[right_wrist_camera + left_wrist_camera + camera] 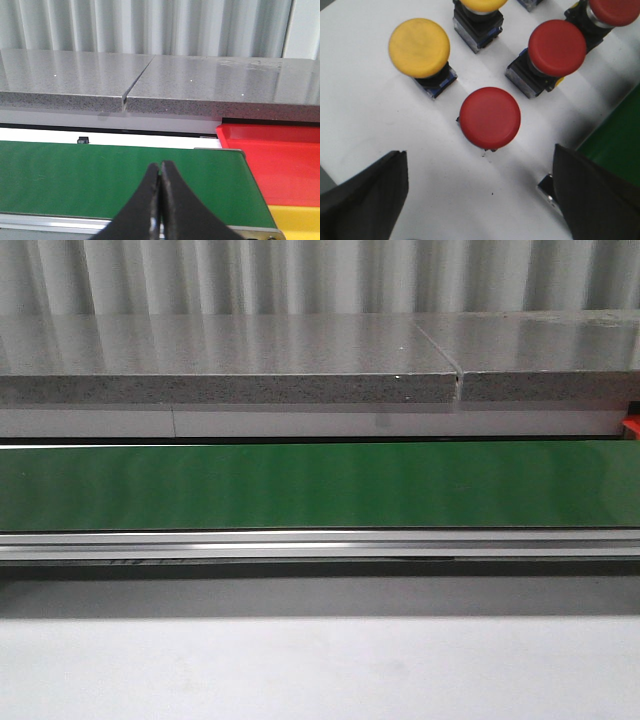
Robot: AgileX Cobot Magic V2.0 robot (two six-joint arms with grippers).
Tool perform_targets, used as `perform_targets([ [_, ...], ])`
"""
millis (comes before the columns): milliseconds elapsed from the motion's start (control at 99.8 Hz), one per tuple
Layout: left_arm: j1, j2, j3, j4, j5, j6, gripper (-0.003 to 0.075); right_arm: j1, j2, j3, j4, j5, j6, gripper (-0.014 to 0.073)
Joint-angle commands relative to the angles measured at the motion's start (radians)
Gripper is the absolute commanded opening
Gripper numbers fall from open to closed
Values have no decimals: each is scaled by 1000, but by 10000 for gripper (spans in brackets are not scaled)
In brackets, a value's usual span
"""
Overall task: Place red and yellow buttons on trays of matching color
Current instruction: 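Grasp the red push-button with the left gripper and lift it over the belt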
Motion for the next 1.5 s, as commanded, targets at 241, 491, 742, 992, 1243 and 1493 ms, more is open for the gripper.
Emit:
perform_targets([
  [241,1,123,-68,18,-80,3,564,-7,-9,-15,1,-74,-10,-81],
  [491,1,177,-98,18,-101,3,564,-7,-9,-15,1,-74,-10,-81],
  [742,1,177,-98,18,-100,3,564,-7,-9,-15,1,-74,-10,-81],
  [992,1,177,-98,18,-87,3,454,-7,-9,-15,1,-74,-10,-81],
  [1243,1,177,-98,18,-80,3,171,-7,-9,-15,1,-74,-10,-81],
  [1493,1,120,-98,18,-36,16,-22,-7,-9,-15,1,-74,-10,-81],
])
